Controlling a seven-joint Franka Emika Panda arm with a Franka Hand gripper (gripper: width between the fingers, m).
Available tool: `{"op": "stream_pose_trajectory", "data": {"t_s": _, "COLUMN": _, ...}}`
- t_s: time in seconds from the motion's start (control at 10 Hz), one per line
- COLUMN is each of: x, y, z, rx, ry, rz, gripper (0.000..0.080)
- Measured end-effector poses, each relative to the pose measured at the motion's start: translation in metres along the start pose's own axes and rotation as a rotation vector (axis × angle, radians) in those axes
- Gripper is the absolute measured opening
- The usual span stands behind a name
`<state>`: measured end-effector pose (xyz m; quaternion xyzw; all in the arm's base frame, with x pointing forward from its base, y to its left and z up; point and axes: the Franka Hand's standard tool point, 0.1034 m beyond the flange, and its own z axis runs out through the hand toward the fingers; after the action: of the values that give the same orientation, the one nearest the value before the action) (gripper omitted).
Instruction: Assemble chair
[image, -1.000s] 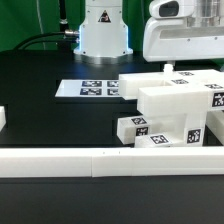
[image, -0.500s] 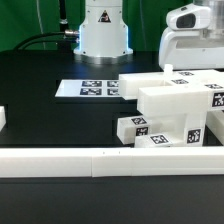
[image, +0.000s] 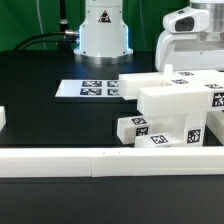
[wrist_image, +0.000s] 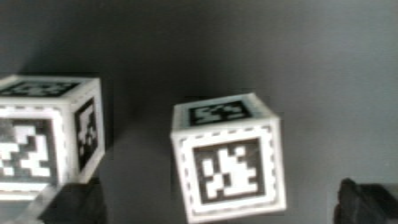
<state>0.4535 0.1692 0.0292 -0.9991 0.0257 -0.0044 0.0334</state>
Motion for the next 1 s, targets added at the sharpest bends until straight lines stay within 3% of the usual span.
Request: {"op": "stream_pose_trajectory", "data": {"t_s": 1.0, "x": 0.0051, "y": 0.0025, "z": -0.0016, "rx": 0.000, "ry": 0.024, "rz": 0.010, "gripper": 0.0649}}
